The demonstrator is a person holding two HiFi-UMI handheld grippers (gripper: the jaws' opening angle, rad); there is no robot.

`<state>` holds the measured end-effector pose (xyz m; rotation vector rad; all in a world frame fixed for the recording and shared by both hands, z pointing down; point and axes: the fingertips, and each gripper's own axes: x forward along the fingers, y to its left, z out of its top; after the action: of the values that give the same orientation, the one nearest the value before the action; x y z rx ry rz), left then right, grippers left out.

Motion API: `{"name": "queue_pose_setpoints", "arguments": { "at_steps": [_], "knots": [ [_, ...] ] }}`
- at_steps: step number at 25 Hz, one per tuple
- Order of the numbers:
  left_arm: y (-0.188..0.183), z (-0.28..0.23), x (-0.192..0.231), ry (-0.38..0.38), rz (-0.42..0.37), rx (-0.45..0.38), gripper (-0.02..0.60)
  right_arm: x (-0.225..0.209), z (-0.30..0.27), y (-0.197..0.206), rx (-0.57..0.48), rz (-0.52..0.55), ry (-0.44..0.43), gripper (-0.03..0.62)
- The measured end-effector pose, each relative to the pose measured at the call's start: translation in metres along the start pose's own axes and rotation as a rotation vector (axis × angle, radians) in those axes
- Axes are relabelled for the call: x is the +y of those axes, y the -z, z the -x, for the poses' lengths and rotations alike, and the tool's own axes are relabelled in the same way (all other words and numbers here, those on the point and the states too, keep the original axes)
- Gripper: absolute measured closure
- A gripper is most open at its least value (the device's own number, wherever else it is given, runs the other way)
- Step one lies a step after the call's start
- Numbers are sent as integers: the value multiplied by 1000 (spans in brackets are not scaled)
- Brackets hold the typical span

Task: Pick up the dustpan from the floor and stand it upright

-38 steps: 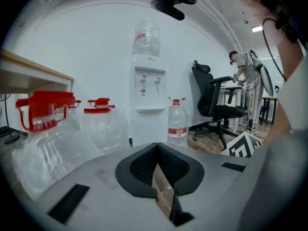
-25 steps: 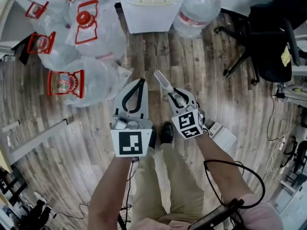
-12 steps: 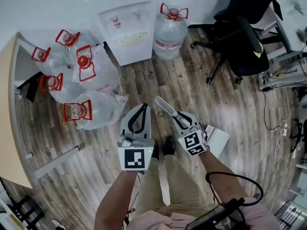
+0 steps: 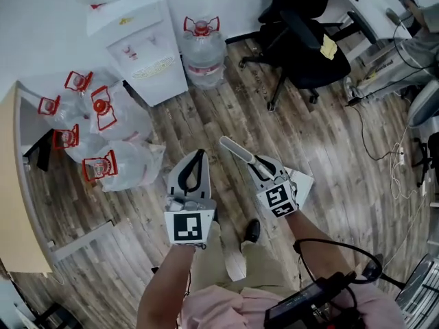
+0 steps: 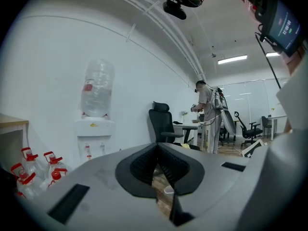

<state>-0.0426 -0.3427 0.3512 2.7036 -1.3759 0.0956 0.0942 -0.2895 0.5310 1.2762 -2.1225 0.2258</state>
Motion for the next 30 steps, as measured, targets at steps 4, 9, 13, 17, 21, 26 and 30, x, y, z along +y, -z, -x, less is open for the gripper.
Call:
{"name": "queue_pose_setpoints", "arguments": {
  "at_steps": [4, 9, 13, 17, 21, 26, 30],
  "knots": [
    [-13, 5, -49, 55, -19, -14, 569, -19, 47, 9, -28, -46, 72, 480],
    [-33, 12, -112, 126, -45, -29, 569, -40, 105, 29, -48, -98, 138, 480],
    [-53, 11, -158, 186, -67, -39, 569, -64, 154, 51, -55, -145, 202, 481],
    [-67, 10, -200, 240, -100, -44, 569, -86, 200, 67, -61, -197, 268, 480],
    [-71, 13, -237, 286, -146, -41, 569, -99, 239, 90, -66, -244, 314, 480],
    [-80, 21, -282, 352, -165, -56, 569, -109, 285, 121, -74, -292, 374, 480],
    [-83, 23, -310, 394, -187, -59, 569, -117, 315, 143, -75, -325, 418, 480]
  ]
}}
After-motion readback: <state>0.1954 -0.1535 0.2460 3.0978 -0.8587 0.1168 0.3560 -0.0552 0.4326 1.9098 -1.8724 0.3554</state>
